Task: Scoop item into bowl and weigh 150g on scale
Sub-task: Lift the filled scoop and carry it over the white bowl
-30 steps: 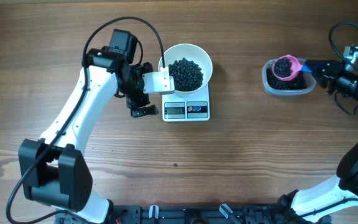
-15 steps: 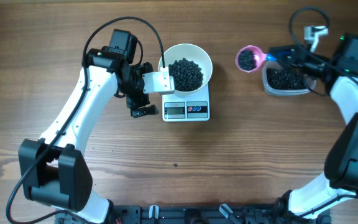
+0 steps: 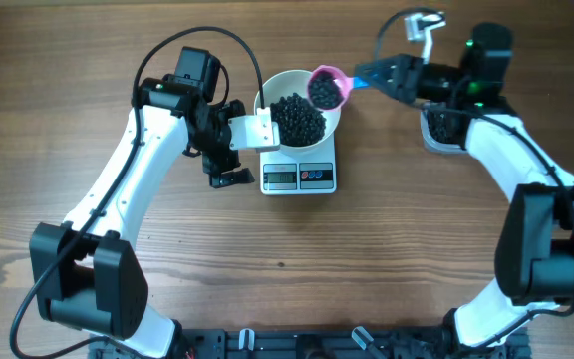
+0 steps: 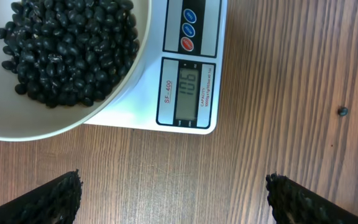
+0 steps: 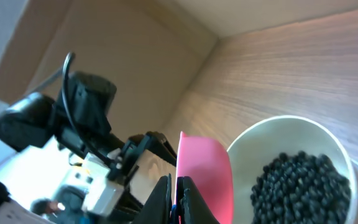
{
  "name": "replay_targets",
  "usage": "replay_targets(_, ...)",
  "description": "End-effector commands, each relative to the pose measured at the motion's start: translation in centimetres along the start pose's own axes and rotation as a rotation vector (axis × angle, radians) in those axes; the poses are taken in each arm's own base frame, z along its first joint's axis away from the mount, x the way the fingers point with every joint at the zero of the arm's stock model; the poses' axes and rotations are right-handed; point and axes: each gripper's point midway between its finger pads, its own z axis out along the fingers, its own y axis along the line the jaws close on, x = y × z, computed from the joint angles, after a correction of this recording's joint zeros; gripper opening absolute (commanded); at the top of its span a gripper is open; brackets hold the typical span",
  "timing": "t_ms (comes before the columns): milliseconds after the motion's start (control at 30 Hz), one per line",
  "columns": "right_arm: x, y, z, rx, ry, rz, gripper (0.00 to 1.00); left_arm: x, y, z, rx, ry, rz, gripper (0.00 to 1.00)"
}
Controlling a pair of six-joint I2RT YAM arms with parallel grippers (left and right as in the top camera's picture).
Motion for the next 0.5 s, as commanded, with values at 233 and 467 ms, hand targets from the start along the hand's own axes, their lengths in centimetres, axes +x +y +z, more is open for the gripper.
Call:
replay_targets(233,0.8,-4.5,3.9,0.303,0.017,-0.51,0.04,-0.2,0.0,-0.5,-0.009,-0.015,0.014,1.0)
replay_targets(467,0.7,-2.3,5.5,0.285,0.054,-0.834,0.04,-0.2,0.0,-0.5,-0.009,-0.015,0.014,1.0)
